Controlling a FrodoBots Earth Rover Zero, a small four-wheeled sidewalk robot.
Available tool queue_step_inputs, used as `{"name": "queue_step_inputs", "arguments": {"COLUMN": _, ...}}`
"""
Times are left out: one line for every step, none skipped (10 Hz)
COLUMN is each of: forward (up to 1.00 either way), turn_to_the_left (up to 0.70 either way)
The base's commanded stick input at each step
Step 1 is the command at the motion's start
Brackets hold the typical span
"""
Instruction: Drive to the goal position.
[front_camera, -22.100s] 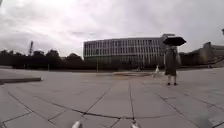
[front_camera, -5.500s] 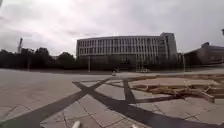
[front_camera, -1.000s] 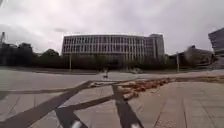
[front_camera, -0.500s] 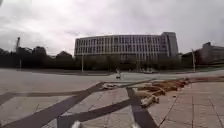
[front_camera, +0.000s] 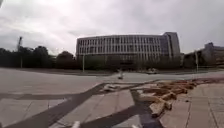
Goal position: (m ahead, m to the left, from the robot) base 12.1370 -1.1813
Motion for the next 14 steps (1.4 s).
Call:
{"name": "queue_step_inputs", "arguments": {"forward": 0.7, "turn_to_the_left": -0.32}}
{"name": "queue_step_inputs", "arguments": {"forward": 0.7, "turn_to_the_left": -0.34}}
{"name": "queue_step_inputs", "arguments": {"forward": 0.7, "turn_to_the_left": -0.17}}
{"name": "queue_step_inputs", "arguments": {"forward": 0.7, "turn_to_the_left": -0.04}}
{"name": "queue_step_inputs", "arguments": {"forward": 0.7, "turn_to_the_left": 0.0}}
{"name": "queue_step_inputs", "arguments": {"forward": 0.7, "turn_to_the_left": 0.0}}
{"name": "queue_step_inputs", "arguments": {"forward": 0.7, "turn_to_the_left": 0.0}}
{"name": "queue_step_inputs", "arguments": {"forward": 0.7, "turn_to_the_left": 0.0}}
{"name": "queue_step_inputs", "arguments": {"forward": 0.7, "turn_to_the_left": 0.0}}
{"name": "queue_step_inputs", "arguments": {"forward": 0.7, "turn_to_the_left": 0.0}}
{"name": "queue_step_inputs", "arguments": {"forward": 0.7, "turn_to_the_left": 0.0}}
{"name": "queue_step_inputs", "arguments": {"forward": 0.7, "turn_to_the_left": 0.0}}
{"name": "queue_step_inputs", "arguments": {"forward": 0.7, "turn_to_the_left": 0.0}}
{"name": "queue_step_inputs", "arguments": {"forward": 0.7, "turn_to_the_left": 0.0}}
